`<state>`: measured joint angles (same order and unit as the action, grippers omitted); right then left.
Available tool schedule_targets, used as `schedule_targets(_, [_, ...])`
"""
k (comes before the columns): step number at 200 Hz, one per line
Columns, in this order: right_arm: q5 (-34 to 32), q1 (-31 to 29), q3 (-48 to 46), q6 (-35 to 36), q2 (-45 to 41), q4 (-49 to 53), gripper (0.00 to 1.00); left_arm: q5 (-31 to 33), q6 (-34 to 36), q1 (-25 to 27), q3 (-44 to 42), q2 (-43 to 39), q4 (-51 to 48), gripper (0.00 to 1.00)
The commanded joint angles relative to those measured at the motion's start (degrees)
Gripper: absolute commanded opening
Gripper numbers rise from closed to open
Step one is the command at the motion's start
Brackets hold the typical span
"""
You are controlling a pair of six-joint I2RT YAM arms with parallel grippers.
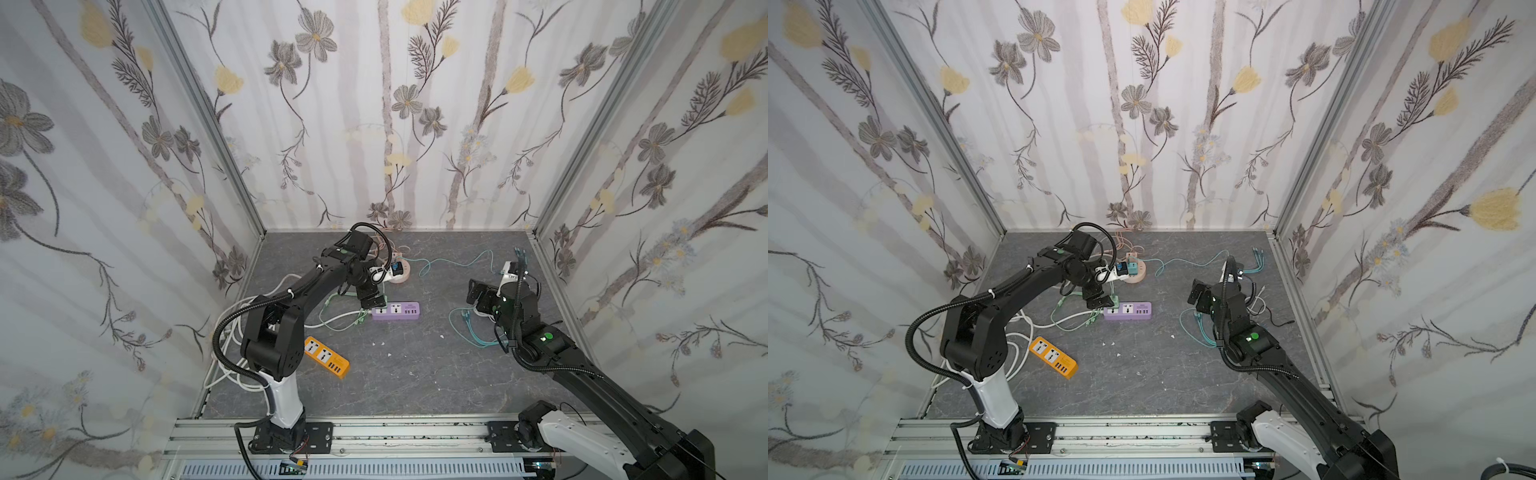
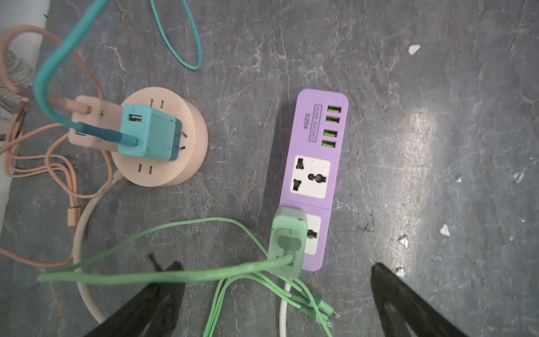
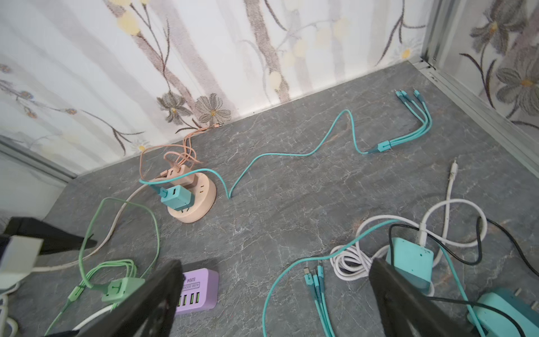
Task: Insert the plug
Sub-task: 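Open the left gripper and lift away while the right gripper moves toward teal cables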
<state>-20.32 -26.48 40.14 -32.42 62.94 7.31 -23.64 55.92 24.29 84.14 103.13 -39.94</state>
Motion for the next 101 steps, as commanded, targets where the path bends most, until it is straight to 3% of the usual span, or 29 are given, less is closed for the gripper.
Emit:
schedule_targets(1, [5.18, 3.55, -2.04, -6.16, -1.07, 2.47, 0.99, -4.52, -7.33, -0.60, -4.41, -4.74, 10.13, 1.00])
schedule_targets(49, [7.62, 11.94, -6.71, -14.11, -2.37, 7.97, 0.99, -3.45, -25.95, -0.65, -16.86, -17.22, 36.23, 1.00])
schedule_targets(69, [13.63, 17.97, -8.80, -15.65, -1.81, 8.37, 0.99, 5.44, -37.42, -0.63, -22.09, -21.30, 49.60, 1.00])
schedule_targets(101, [23.49, 24.16, -9.19, -14.66, 2.71, 9.37, 0.97, 14.33, -47.45, -0.98, -27.61, -25.70, 61.12, 1.00])
